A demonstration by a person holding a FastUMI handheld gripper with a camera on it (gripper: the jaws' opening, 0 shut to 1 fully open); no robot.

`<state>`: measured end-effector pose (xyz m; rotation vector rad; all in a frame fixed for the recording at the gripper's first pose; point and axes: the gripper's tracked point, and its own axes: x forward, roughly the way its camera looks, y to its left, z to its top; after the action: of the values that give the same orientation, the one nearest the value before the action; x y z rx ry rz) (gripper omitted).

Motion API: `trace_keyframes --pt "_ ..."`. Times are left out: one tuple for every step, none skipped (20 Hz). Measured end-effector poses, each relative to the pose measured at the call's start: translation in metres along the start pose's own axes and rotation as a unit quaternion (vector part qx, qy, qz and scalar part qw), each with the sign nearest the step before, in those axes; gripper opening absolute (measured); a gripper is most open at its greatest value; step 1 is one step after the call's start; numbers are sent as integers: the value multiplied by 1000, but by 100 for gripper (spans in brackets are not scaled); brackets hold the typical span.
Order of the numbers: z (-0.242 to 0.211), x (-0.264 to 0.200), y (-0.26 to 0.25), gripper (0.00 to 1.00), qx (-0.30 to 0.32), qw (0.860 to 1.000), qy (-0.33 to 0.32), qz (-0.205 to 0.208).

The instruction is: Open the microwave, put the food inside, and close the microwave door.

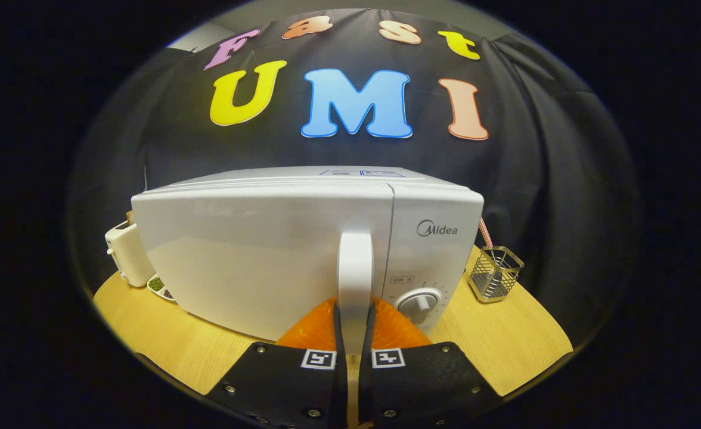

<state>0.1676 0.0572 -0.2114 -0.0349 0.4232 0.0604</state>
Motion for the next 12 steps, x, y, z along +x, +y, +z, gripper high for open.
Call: trace_keyframes --pt "0 -1 1 8 -6 1000 6 5" --pt "0 -1 0 8 -15 1000 11 8" --pt "0 -1 -1 8 -23 1000 17 10" --pt "1 -2 -1 7 -28 999 19 12" --pt "0 -2 0 7 -32 999 24 14" --pt "0 -2 0 7 -32 999 25 16" --pt "-1 -4 0 7 -29 999 27 16" --pt "-3 -11 2 8 -30 999 33 16" --pt "-7 -21 5 8 -41 999 22 17" --pt "-10 -33 7 7 -62 998 15 21" --pt "-12 -44 11 8 -65 997 15 26" --pt "-17 -53 15 7 -58 998 17 31"
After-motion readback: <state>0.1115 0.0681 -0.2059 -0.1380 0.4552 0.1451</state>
